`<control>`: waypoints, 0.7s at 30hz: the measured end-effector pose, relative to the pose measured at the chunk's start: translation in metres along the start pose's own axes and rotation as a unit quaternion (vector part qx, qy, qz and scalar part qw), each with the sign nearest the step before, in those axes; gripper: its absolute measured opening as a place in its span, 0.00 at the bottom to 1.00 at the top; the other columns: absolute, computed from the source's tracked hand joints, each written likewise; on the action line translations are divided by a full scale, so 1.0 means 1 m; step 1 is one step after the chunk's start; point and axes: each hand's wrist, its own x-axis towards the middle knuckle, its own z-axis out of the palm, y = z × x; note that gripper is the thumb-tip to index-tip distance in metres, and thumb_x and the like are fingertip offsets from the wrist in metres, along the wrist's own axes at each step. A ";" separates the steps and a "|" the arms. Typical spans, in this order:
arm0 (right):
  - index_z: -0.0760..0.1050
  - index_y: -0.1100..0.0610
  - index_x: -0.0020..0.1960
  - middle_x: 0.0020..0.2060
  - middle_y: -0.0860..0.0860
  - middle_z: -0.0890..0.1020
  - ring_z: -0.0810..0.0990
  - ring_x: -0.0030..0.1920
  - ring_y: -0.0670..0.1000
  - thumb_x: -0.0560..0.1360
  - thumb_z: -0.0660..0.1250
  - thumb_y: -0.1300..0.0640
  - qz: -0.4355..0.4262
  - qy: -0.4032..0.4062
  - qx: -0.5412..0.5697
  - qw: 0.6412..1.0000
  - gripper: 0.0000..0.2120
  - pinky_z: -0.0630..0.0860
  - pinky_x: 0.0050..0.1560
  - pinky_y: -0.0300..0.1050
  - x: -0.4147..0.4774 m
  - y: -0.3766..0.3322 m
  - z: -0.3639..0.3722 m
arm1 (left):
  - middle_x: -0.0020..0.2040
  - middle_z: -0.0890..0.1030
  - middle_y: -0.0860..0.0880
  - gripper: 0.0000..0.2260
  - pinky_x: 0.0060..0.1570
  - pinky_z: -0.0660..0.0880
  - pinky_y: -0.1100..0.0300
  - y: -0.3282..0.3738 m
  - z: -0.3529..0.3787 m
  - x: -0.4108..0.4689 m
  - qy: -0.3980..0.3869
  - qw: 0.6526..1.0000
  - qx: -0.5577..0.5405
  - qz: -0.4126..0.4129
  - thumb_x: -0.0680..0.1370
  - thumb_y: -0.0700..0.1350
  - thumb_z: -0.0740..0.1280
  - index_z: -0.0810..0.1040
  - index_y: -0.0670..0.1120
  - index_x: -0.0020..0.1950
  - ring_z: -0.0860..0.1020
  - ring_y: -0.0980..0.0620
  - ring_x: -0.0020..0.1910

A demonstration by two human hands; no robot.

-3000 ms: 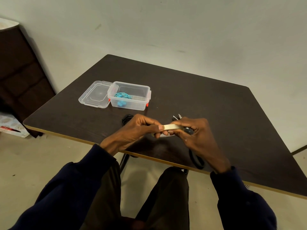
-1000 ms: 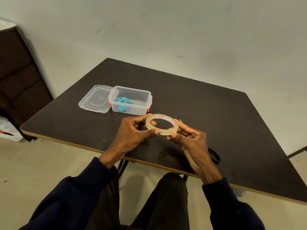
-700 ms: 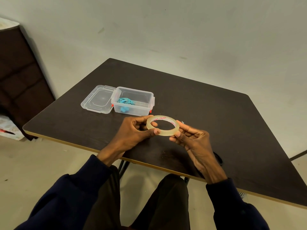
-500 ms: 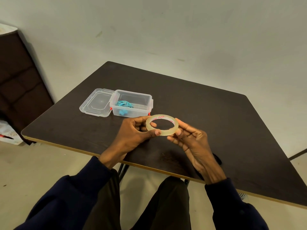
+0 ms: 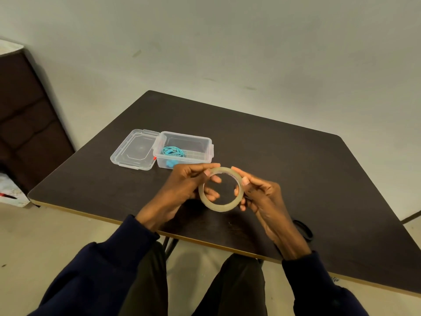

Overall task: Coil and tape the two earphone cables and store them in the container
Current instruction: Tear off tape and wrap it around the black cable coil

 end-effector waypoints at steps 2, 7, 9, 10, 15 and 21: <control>0.83 0.56 0.60 0.47 0.63 0.85 0.78 0.41 0.59 0.80 0.65 0.58 -0.009 0.023 -0.019 1.000 0.12 0.80 0.35 0.41 0.001 0.002 0.006 | 0.50 0.86 0.41 0.10 0.45 0.84 0.51 -0.004 0.000 0.001 0.019 0.998 -0.055 -0.025 0.80 0.39 0.66 0.82 0.46 0.59 0.86 0.42 0.43; 0.81 0.54 0.62 0.45 0.54 0.87 0.85 0.46 0.53 0.78 0.66 0.56 -0.021 0.056 -0.014 0.998 0.13 0.84 0.45 0.48 0.000 0.016 0.023 | 0.49 0.86 0.41 0.08 0.46 0.84 0.50 -0.012 0.002 0.006 0.098 0.978 -0.172 -0.071 0.78 0.36 0.68 0.83 0.42 0.55 0.86 0.41 0.47; 0.78 0.54 0.66 0.48 0.55 0.86 0.85 0.48 0.53 0.76 0.68 0.54 -0.023 0.042 -0.001 0.999 0.18 0.83 0.46 0.46 -0.001 0.017 0.027 | 0.49 0.86 0.41 0.08 0.47 0.84 0.49 -0.013 0.000 0.008 0.123 0.971 -0.191 -0.073 0.78 0.36 0.67 0.82 0.43 0.55 0.86 0.41 0.47; 0.77 0.52 0.66 0.49 0.55 0.86 0.85 0.49 0.53 0.74 0.69 0.54 -0.028 0.034 -0.005 0.999 0.20 0.83 0.45 0.45 -0.002 0.017 0.029 | 0.49 0.86 0.41 0.09 0.47 0.83 0.49 -0.013 -0.002 0.009 0.131 0.970 -0.195 -0.067 0.78 0.36 0.67 0.82 0.43 0.56 0.86 0.41 0.47; 0.78 0.49 0.63 0.48 0.54 0.87 0.86 0.47 0.53 0.69 0.72 0.55 -0.053 0.046 -0.003 0.998 0.21 0.83 0.42 0.42 -0.002 0.017 0.036 | 0.49 0.86 0.40 0.09 0.47 0.83 0.50 -0.014 -0.003 0.010 0.160 0.965 -0.202 -0.043 0.79 0.36 0.67 0.81 0.41 0.58 0.86 0.42 0.46; 0.81 0.52 0.59 0.46 0.51 0.88 0.87 0.46 0.51 0.69 0.73 0.56 -0.083 0.095 0.002 0.992 0.19 0.83 0.44 0.41 0.000 0.019 0.043 | 0.50 0.85 0.38 0.10 0.51 0.82 0.46 -0.017 0.001 0.011 0.189 0.952 -0.235 -0.046 0.78 0.35 0.67 0.81 0.38 0.59 0.85 0.39 0.48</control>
